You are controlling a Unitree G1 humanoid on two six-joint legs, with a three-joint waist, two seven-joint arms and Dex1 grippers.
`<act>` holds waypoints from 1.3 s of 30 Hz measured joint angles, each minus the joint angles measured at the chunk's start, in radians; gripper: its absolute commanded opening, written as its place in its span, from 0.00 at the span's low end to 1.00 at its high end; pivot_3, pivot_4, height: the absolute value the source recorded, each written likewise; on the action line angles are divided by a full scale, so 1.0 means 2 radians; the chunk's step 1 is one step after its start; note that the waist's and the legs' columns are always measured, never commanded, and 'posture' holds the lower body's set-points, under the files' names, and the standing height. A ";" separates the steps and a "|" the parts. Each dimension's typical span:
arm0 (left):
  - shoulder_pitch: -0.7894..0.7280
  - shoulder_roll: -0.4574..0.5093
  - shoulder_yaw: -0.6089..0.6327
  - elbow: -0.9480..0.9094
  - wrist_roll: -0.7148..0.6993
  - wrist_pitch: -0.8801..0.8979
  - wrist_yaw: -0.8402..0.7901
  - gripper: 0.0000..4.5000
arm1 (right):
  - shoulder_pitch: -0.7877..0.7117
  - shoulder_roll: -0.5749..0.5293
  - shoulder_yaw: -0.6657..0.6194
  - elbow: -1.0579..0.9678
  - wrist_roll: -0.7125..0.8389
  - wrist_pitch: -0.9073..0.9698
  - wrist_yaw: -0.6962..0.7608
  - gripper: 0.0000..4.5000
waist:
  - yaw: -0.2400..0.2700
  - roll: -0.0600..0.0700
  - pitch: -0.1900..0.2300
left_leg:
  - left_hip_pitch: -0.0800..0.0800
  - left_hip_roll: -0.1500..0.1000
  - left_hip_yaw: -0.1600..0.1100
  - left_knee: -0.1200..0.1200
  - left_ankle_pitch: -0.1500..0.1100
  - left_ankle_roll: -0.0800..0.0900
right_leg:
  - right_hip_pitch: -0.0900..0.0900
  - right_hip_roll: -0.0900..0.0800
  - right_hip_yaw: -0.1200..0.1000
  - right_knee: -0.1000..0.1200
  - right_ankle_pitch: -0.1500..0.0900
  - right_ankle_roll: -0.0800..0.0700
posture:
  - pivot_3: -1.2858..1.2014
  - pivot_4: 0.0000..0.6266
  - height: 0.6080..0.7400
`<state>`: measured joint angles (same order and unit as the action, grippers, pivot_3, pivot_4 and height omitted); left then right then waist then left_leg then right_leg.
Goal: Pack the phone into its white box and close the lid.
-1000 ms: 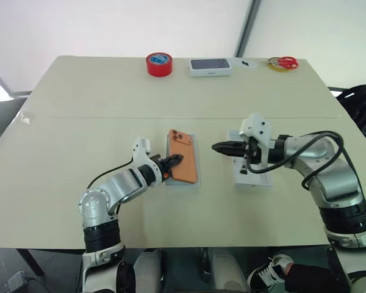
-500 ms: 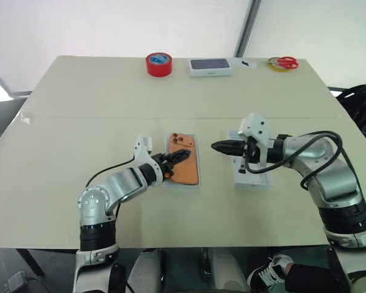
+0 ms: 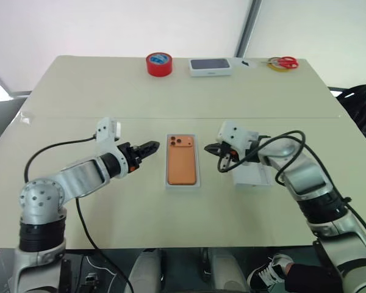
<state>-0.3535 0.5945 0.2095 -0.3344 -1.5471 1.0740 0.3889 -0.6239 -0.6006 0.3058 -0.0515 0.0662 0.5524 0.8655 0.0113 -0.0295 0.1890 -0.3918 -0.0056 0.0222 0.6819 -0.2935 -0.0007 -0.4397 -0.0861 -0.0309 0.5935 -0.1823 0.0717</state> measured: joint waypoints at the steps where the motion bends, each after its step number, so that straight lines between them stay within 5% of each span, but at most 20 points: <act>1: 0.008 0.016 -0.005 -0.002 0.022 0.001 -0.014 0.22 | -0.004 0.003 0.005 0.006 -0.009 0.001 -0.004 0.00 | -0.001 0.000 0.000 | 0.000 0.000 0.000 0.000 0.000 0.000 | 0.000 0.000 0.000 0.000 0.000 0.000 | 0.52 0.24 0.94; 3: 0.024 0.042 -0.025 -0.004 0.074 0.003 -0.044 0.01 | -0.011 0.007 0.016 0.018 -0.027 0.002 -0.013 0.00 | -0.001 0.000 0.000 | 0.000 0.000 0.000 0.000 0.000 0.000 | 0.000 0.000 0.000 0.000 0.000 0.000 | 0.52 0.24 0.94; 10: 0.014 0.067 -0.130 0.001 0.248 -0.001 -0.144 0.01 | -0.021 0.035 0.043 0.029 -0.066 0.023 -0.039 0.00 | 0.002 0.000 0.000 | 0.000 0.000 0.000 0.000 0.000 0.000 | 0.000 0.000 0.000 0.000 0.000 0.000 | 0.52 0.24 0.94; 24: -0.081 -0.058 -0.217 0.057 0.416 0.005 -0.247 0.01 | -0.016 0.040 0.073 0.015 -0.107 0.050 -0.041 0.00 | 0.001 0.000 0.000 | 0.000 0.000 0.000 0.000 0.000 0.000 | 0.001 0.000 0.000 0.000 0.000 0.000 | 0.52 0.24 0.94; 39: -0.146 -0.187 -0.269 0.128 0.508 0.028 -0.328 0.01 | 0.082 -0.082 0.003 -0.100 -0.109 0.106 0.006 0.00 | 0.009 0.001 0.000 | 0.000 -0.001 -0.001 0.001 -0.001 0.001 | 0.002 -0.001 -0.001 0.000 -0.001 0.002 | 0.52 0.24 0.94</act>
<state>-0.6464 0.2204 -0.3281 -0.0776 -0.5316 1.1295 -0.2669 -0.4589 -0.7644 0.3128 -0.2508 -0.1509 0.7641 0.8766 0.0291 -0.0285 0.1894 -0.3917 -0.0083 0.0203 0.6837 -0.2947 0.0019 -0.4364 -0.0883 -0.0319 0.5931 -0.1840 0.0749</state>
